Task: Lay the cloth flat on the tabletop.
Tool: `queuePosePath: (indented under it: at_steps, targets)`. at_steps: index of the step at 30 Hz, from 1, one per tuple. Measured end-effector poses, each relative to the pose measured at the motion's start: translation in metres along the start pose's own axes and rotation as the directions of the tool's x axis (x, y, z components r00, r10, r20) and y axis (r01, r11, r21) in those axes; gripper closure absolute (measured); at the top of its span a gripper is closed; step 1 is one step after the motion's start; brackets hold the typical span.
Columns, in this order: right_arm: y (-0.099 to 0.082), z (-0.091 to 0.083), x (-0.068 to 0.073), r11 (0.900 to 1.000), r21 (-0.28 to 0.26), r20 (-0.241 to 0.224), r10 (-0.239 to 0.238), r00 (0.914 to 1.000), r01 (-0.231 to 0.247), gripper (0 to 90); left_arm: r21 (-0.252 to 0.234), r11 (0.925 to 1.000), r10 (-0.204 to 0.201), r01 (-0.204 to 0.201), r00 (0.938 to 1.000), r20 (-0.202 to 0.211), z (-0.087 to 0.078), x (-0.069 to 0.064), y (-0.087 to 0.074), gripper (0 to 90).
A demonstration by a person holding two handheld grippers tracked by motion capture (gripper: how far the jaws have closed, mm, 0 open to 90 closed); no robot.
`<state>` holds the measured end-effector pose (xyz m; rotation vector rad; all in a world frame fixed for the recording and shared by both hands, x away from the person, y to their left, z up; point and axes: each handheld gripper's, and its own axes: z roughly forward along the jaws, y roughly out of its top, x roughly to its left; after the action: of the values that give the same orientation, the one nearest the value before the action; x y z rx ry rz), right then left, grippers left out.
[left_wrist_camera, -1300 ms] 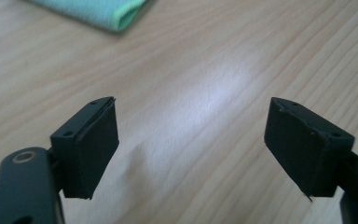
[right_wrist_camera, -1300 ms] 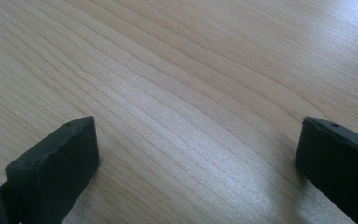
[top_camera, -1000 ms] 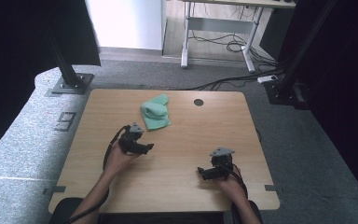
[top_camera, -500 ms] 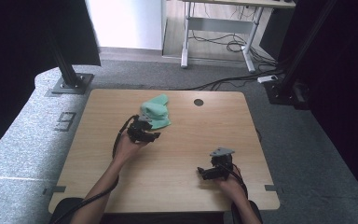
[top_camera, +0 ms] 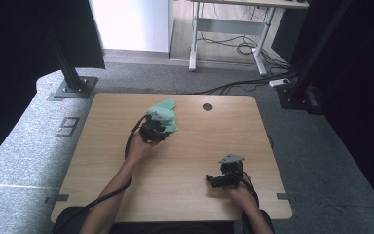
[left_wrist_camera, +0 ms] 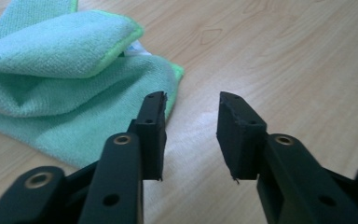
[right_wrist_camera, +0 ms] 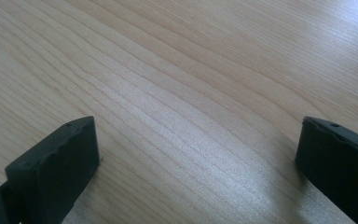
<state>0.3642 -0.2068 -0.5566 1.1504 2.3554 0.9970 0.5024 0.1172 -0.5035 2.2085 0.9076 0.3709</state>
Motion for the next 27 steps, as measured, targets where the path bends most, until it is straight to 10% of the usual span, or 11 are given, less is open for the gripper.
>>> queuePosePath:
  at_steps: [18,27]
  targets:
    - [0.000,0.000,0.000,1.0000,0.000,0.000,0.001,1.0000,-0.001,0.0,0.078,0.9967,-0.019,0.022,0.9992,-0.036,0.036,0.016,-0.006,74.8]
    - [0.000,0.000,0.000,1.0000,0.002,-0.001,0.004,1.0000,-0.004,0.0,0.055,0.9979,-0.033,0.033,0.9994,-0.007,0.028,0.010,-0.018,84.5]
